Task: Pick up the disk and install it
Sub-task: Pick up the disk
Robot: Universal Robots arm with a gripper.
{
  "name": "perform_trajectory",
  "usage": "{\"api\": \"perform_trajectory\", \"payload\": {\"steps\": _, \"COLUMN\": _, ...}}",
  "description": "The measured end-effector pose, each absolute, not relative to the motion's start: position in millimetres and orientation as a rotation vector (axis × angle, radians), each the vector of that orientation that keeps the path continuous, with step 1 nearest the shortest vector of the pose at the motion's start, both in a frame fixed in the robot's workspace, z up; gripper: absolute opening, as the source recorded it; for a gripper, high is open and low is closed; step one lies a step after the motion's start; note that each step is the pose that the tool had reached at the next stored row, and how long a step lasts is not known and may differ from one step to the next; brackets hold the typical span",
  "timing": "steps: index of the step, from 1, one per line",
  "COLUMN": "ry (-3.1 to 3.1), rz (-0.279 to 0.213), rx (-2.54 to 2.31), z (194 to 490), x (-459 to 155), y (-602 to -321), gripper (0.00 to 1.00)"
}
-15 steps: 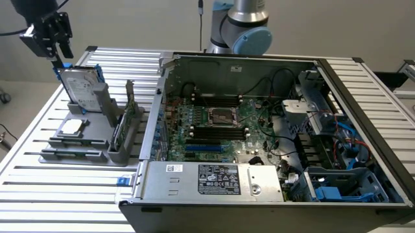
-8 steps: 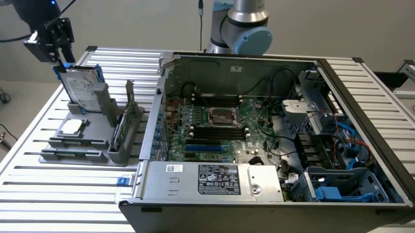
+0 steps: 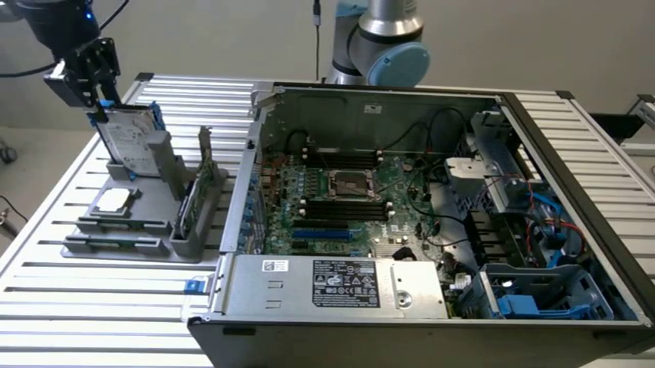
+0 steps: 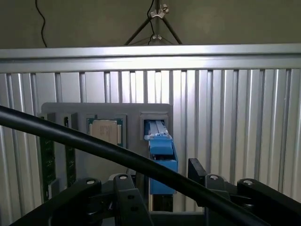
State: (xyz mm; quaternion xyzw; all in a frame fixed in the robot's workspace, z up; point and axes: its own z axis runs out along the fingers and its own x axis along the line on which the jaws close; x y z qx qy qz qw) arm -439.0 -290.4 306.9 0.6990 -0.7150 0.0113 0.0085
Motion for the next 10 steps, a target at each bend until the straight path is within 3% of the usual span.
{"api": "perform_trajectory", "payload": {"steps": 10, "ry": -2.233, "rz": 0.035, "rx": 2.186, "z": 289, "x": -440, "y": -291, "gripper": 0.54}}
